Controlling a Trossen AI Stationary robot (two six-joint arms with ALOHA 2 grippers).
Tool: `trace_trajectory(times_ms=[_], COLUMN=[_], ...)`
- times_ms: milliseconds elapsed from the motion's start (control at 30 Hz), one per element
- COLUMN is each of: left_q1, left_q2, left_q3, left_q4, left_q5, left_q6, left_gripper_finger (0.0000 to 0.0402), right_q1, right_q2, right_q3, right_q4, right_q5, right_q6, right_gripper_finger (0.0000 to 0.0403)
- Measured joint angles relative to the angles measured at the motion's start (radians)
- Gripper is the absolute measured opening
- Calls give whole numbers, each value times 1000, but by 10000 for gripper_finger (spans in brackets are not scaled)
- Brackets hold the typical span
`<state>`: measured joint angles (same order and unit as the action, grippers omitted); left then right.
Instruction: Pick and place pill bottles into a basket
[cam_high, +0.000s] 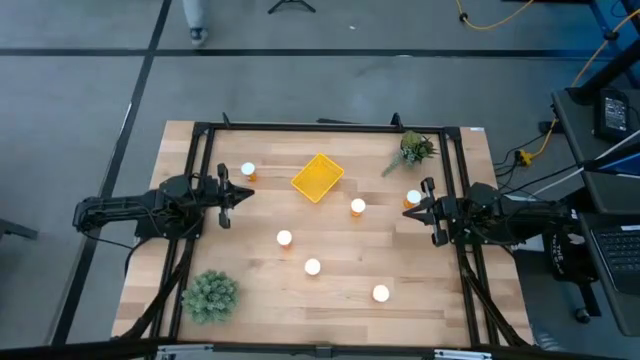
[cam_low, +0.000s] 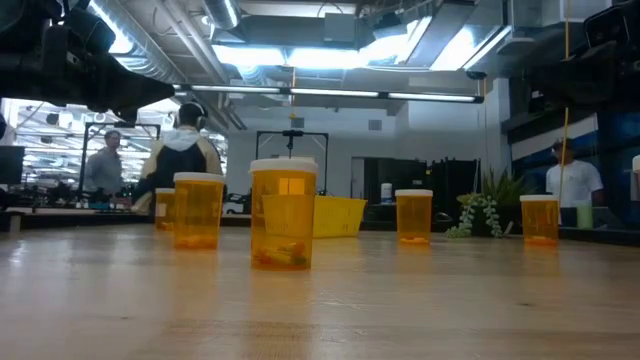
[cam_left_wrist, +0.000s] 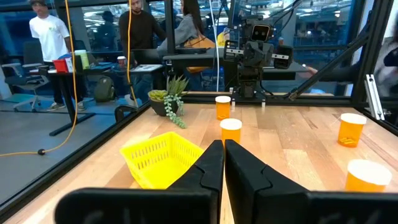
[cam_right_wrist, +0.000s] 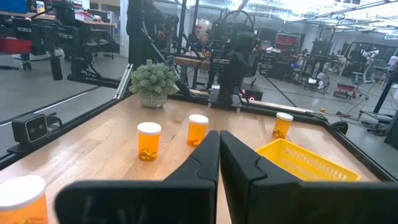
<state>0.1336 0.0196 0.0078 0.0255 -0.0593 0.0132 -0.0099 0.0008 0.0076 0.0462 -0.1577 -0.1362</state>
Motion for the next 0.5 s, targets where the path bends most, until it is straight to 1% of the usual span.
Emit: trace_trajectory(times_ms=[500], left_q1=[0], left_q2=[0], left_q3=[0], left_q4=[0], left_q5=[0], left_q6=[0], left_gripper_finger=[8], right_q1=[0], right_q2=[0], right_q3=[0], right_q4=[0], right_q5=[0], right_q6=[0], right_gripper_finger=[17])
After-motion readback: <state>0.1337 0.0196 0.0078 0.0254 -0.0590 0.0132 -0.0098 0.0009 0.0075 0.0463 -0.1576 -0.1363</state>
